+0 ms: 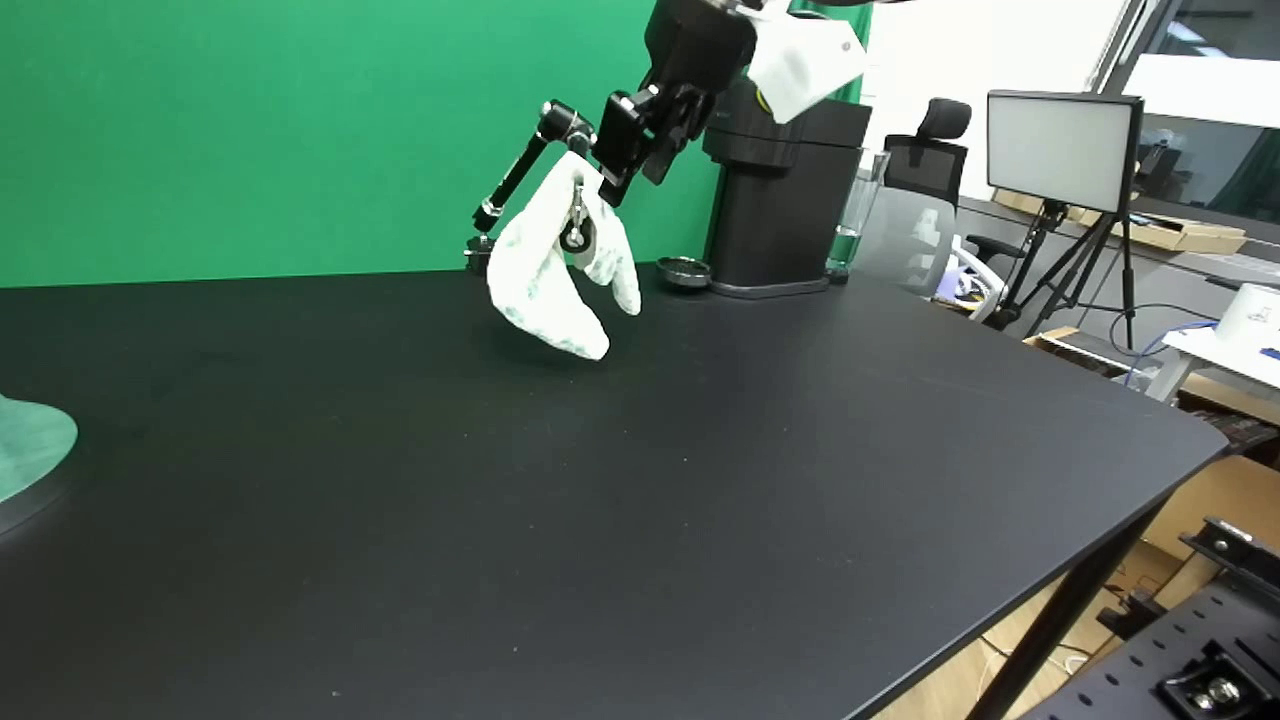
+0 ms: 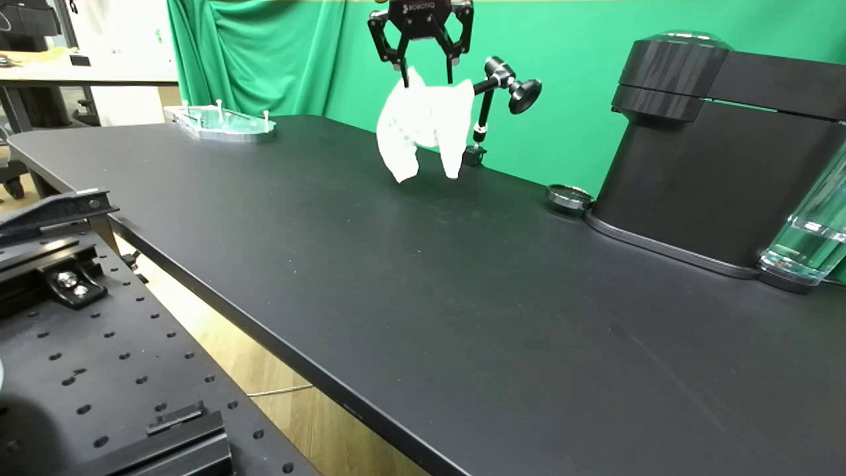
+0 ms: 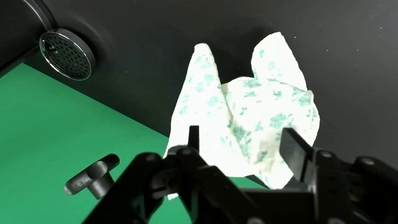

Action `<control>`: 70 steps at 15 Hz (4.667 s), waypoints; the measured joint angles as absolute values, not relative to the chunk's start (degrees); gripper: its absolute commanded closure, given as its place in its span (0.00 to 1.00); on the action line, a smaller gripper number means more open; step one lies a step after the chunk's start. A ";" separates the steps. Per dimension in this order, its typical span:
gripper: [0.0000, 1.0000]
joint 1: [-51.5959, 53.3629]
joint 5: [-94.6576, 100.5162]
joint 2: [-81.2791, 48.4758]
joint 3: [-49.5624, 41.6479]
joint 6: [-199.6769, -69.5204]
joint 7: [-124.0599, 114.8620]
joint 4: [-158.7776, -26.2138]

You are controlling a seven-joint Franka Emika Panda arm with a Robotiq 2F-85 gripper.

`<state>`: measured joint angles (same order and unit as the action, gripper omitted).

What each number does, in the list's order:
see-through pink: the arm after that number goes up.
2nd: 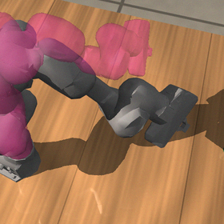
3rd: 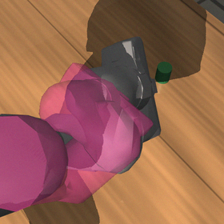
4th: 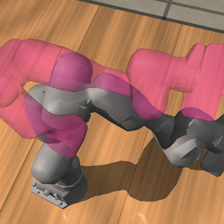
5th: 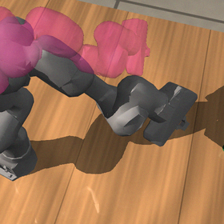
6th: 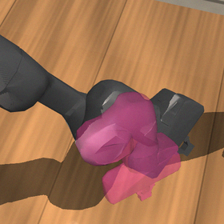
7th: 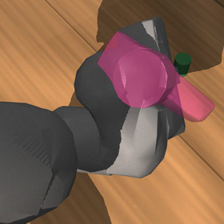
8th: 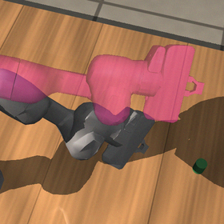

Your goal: Put the cloth on the table

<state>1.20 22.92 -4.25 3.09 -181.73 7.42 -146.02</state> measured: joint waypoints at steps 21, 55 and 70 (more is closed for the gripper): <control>1.00 10.28 18.83 -11.26 -3.37 -185.28 6.17 -142.97; 1.00 -23.01 -5.67 4.48 32.68 -185.34 7.37 -159.14; 1.00 -15.37 -3.83 -11.15 28.57 -178.74 9.53 -159.17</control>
